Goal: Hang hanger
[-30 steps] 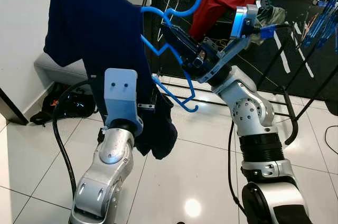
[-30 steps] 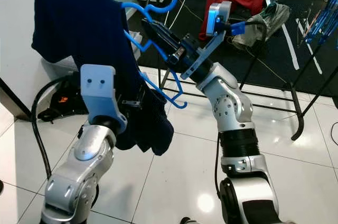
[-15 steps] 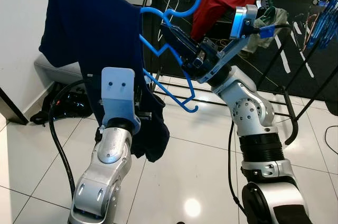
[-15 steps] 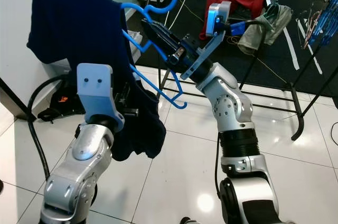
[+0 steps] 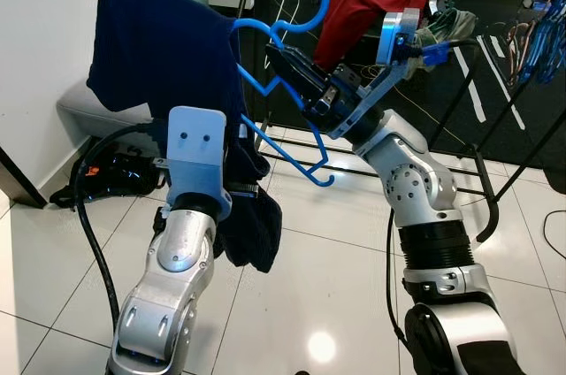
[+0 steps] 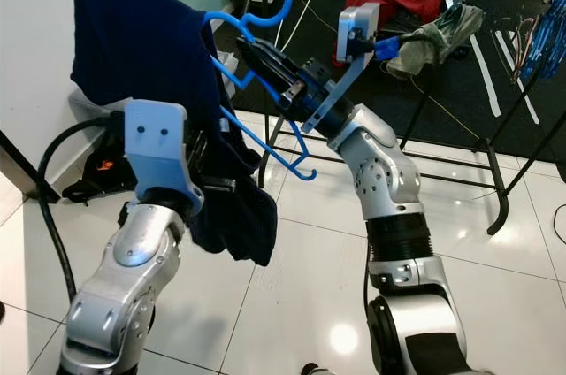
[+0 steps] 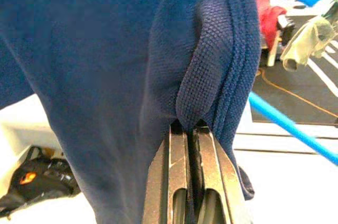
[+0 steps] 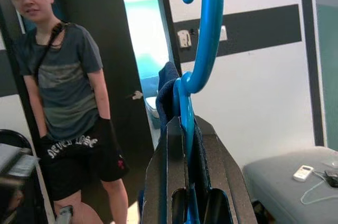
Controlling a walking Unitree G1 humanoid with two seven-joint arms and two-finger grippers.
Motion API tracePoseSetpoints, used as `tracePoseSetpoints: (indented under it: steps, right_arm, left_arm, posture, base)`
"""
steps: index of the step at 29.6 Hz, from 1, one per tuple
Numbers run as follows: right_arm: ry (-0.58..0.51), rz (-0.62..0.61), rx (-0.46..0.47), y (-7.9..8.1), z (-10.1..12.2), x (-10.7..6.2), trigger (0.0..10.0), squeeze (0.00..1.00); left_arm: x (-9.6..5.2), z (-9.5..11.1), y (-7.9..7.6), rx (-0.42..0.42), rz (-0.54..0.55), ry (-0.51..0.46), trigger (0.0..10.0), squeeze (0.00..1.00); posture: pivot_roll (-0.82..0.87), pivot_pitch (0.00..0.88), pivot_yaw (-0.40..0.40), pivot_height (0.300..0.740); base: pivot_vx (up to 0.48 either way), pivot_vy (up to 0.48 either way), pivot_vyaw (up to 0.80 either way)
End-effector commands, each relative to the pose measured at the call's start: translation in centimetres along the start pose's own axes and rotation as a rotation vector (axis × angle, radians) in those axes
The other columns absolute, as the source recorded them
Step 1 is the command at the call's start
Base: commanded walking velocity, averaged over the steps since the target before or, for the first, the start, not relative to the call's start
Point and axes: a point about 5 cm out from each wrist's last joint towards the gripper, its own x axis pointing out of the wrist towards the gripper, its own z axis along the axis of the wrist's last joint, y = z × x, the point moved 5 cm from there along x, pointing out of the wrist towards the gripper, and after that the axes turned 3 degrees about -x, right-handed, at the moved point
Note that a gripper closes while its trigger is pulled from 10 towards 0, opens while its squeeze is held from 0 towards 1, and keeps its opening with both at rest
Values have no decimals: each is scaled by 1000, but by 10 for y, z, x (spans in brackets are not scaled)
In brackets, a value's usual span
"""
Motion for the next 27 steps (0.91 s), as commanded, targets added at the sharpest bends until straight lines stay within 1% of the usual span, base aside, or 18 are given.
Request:
tracePoseSetpoints:
  steps: [1,2,3,4,5,6,7,8,9,11,12,14,16,17,27]
  right_arm:
    - [6,1,-39,0,2,5,10000,0]
    - [15,-9,-48,-2,1,5,10000,0]
    - [15,-9,-48,-2,1,5,10000,0]
    - [34,-29,-65,-6,-3,5,10000,0]
    - [34,-29,-65,-6,-3,5,10000,0]
    - [41,-36,-72,-7,-4,5,10000,0]
    - [41,-36,-72,-7,-4,5,10000,0]
    - [44,-42,-77,-8,-5,5,10000,0]
    - [44,-42,-77,-8,-5,5,10000,0]
    - [54,-59,-88,-11,-7,6,10000,0]
    - [54,-59,-88,-11,-7,6,10000,0]
    - [60,-67,-93,-13,-8,6,10000,0]
    - [60,-72,-97,-14,-9,6,10000,0]
    - [58,-72,-98,-14,-8,6,10000,0]
    - [54,-77,-104,-15,-7,6,10000,0]
  left_arm:
    - [-3,12,-7,0,-44,-58,0,0]
    - [-4,15,-11,-8,-66,-69,0,0]
    - [-4,15,-11,-8,-66,-69,0,0]
    - [-8,18,-23,-26,-145,-83,0,0]
    - [-8,18,-23,-26,-145,-83,0,0]
    - [-9,19,-28,-28,-171,-89,0,0]
    - [-9,19,-28,-28,-171,-89,0,0]
    - [-12,21,-33,-43,-205,-99,0,0]
    - [-12,21,-33,-43,-205,-99,0,0]
    - [-19,30,-47,-66,-309,-139,0,0]
    - [-19,30,-47,-66,-309,-139,0,0]
    - [-26,34,-56,-91,-377,-158,0,0]
    - [-33,32,-65,-78,-442,-154,0,0]
    - [-34,30,-66,-63,-452,-151,0,0]
    - [-38,25,-68,-57,-484,-135,0,0]
  posture:
    - [-13,124,-59,740]
    - [-13,124,-59,740]
    - [-13,124,-59,740]
    - [-11,123,-61,740]
    - [-11,123,-61,740]
    - [-11,123,-61,740]
    - [-11,123,-61,740]
    - [-10,123,-62,740]
    - [-10,123,-62,740]
    - [-10,125,-62,740]
    - [-10,125,-62,740]
    - [-10,125,-62,740]
    - [-8,123,-66,740]
    - [-8,123,-67,740]
    - [-9,115,-67,740]
  base:
    - [0,0,0]
    - [0,0,0]
    - [0,0,0]
    - [0,0,0]
    - [0,0,0]
    - [0,0,0]
    - [0,0,0]
    - [0,0,0]
    - [0,0,0]
    - [0,0,0]
    - [0,0,0]
    - [0,0,0]
    - [0,0,0]
    - [0,0,0]
    - [0,0,0]
